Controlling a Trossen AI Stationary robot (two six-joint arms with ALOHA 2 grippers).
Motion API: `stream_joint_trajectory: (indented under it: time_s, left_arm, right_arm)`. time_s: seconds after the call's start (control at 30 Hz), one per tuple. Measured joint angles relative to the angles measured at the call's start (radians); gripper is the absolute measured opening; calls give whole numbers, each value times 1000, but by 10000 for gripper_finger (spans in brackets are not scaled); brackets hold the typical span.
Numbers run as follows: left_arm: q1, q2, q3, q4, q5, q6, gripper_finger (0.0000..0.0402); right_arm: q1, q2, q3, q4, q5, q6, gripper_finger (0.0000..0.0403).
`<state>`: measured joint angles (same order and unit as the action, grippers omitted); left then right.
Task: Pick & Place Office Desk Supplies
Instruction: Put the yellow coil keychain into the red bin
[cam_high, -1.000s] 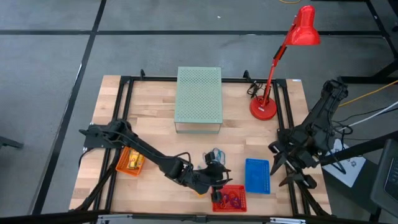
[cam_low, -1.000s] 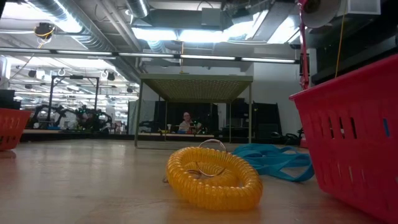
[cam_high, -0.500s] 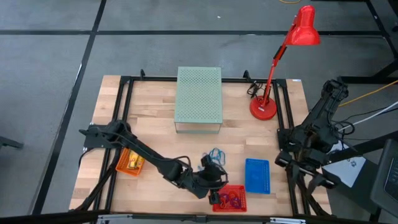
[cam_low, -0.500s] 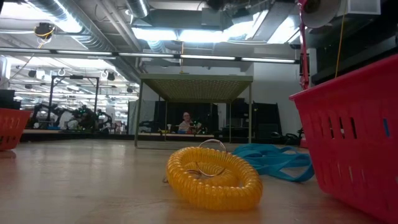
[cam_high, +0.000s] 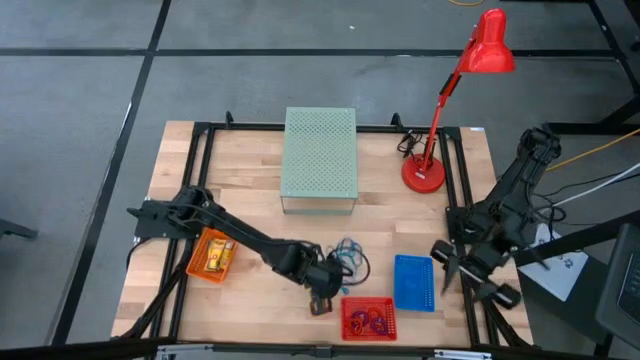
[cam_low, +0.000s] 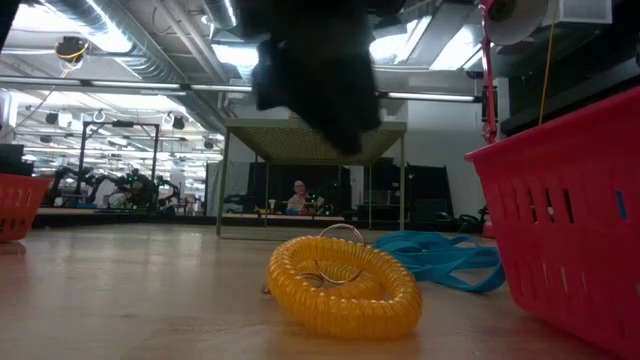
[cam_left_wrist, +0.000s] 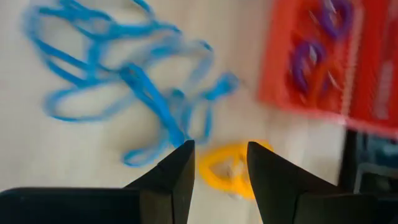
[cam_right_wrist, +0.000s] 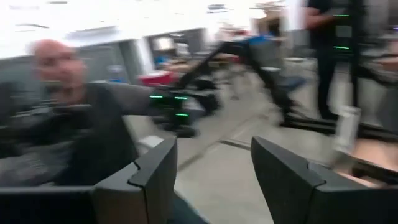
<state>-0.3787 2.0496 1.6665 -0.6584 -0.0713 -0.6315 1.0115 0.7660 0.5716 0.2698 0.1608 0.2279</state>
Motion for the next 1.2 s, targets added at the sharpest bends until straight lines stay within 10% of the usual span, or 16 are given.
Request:
stream_joint_trajectory:
  time_s: [0.27, 1.2]
  left_arm:
    - [-23, 4, 0, -20, 32, 55, 141]
    - [-1, 11, -161, 211, 150, 19, 141]
  right_arm:
    - [-21, 71, 0, 14, 314, 16, 206]
    - [-153, 86, 0, 28, 321, -191, 206]
